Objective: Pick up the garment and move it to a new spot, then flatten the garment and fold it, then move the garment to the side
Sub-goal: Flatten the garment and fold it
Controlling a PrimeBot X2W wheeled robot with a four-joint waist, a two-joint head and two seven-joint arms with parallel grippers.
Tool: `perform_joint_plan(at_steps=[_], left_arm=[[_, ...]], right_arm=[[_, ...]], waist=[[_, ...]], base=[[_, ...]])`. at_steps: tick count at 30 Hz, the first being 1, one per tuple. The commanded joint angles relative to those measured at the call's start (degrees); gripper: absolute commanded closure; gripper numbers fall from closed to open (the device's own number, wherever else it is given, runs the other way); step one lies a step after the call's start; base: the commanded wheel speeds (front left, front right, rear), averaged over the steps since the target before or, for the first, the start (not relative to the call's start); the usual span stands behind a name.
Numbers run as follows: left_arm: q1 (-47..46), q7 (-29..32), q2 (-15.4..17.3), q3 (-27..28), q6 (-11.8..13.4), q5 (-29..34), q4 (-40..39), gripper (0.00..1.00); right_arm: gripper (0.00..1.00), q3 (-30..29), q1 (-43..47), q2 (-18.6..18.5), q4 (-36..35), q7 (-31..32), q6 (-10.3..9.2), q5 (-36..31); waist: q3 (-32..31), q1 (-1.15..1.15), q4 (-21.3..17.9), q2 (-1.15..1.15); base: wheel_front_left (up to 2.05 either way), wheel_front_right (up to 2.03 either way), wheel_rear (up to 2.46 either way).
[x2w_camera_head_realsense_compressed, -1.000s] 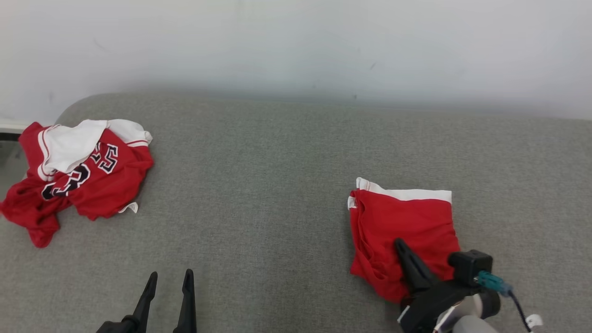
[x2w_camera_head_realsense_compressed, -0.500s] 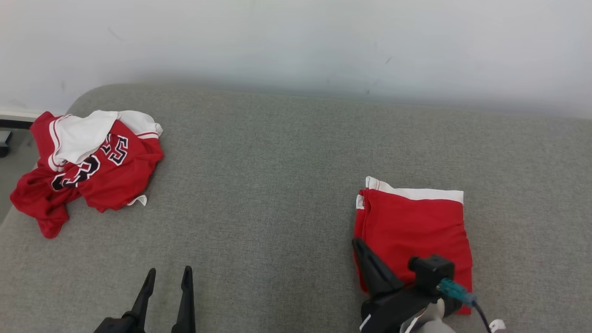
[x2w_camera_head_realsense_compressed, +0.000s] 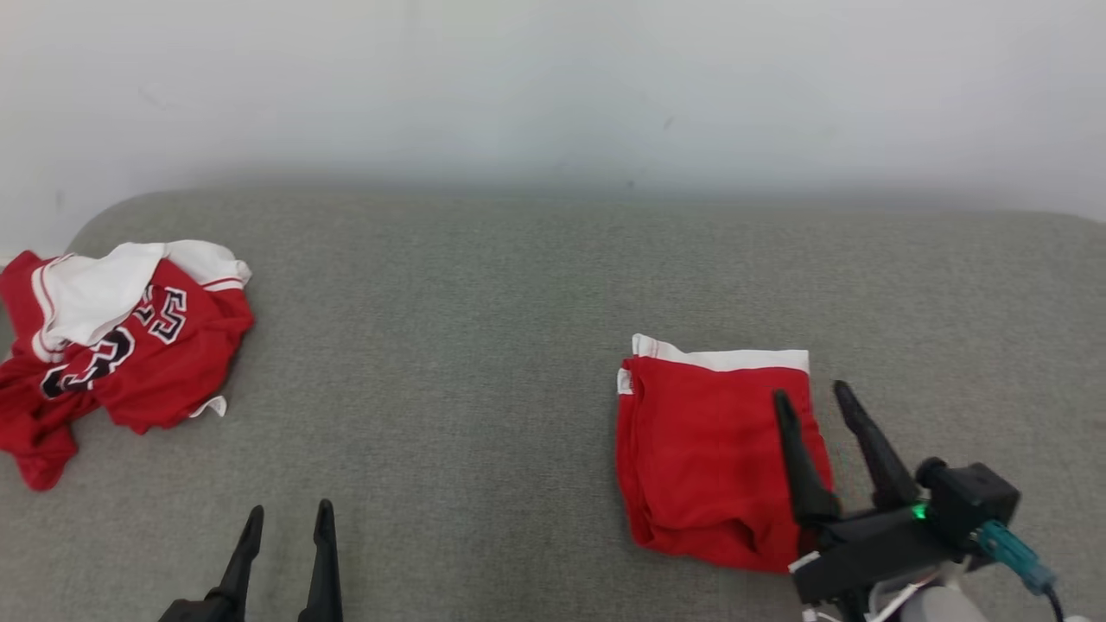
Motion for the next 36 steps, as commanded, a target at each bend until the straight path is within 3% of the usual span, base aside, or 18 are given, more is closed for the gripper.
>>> perform_joint_plan(at_steps=[1,7,17,36], left_arm=[[0.56,-0.15,-0.03,0.34,0.29,0.50,-0.19,0.00],[1.11,-0.15,-0.04,1.95,1.18,3.08,-0.86,0.00],[2.06,-0.15,-0.01,3.00,1.27,8.40,-1.55,0.00],[4.44,-0.15,-0.03,3.02,1.22,8.92,-1.32,0.00]], right_arm=[[0.00,-0.74,1.27,-0.34,-0.58,-0.04,-0.09,-0.43],[0.00,-6.28,5.38,-0.95,-4.88,-0.04,-0.09,-2.67],[0.00,-12.58,11.37,1.09,-7.65,-0.04,-0.09,-4.78],[0.00,-10.39,16.02,2.92,-6.36,-0.04,-0.09,-10.21]], waist=[[-0.40,0.00,-1.17,0.00],[-1.11,0.00,-3.57,0.00],[-1.86,0.00,-5.66,0.00],[-2.71,0.00,-4.49,0.00]], base=[[0.00,0.00,0.00],[0.00,0.00,0.00],[0.00,0.00,0.00],[0.00,0.00,0.00]])
